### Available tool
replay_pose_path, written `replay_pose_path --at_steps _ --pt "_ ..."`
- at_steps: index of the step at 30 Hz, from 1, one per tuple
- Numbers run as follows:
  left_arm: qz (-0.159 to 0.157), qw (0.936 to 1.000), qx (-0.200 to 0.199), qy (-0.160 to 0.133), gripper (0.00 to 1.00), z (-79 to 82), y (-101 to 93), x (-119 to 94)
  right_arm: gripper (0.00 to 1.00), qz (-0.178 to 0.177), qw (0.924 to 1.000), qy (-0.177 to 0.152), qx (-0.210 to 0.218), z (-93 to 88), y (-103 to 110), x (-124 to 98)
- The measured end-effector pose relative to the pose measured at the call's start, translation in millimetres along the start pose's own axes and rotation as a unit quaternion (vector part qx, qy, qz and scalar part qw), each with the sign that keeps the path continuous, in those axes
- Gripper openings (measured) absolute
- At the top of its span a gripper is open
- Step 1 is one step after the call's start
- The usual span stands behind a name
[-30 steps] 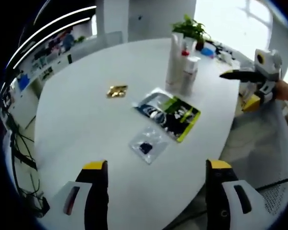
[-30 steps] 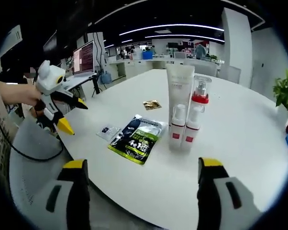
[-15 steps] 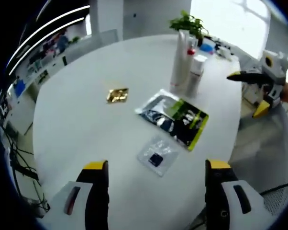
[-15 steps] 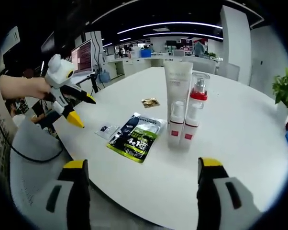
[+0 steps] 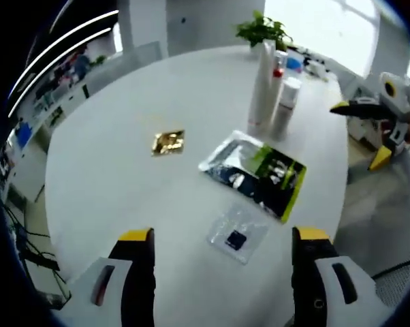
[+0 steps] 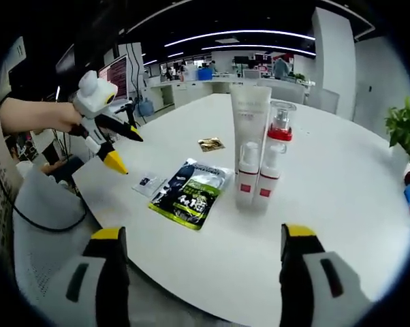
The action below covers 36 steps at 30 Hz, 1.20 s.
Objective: Arrange the skincare products in the storage area until every visible bottle or jar stands upright without overlapping.
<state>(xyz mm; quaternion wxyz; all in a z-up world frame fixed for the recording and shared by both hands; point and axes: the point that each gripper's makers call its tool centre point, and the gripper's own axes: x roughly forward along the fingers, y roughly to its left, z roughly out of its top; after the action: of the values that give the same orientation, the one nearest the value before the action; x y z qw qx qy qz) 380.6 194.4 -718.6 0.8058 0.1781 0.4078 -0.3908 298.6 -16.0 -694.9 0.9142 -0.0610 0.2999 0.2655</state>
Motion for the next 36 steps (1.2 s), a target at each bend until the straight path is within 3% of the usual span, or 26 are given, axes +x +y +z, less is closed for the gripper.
replay_pose_path --at_steps 36 --pt "-0.012 0.9998 0.008 0.011 0.79 16.8 18.1 31 0.93 -0.016 0.9998 0.008 0.002 -3.2 -4 0"
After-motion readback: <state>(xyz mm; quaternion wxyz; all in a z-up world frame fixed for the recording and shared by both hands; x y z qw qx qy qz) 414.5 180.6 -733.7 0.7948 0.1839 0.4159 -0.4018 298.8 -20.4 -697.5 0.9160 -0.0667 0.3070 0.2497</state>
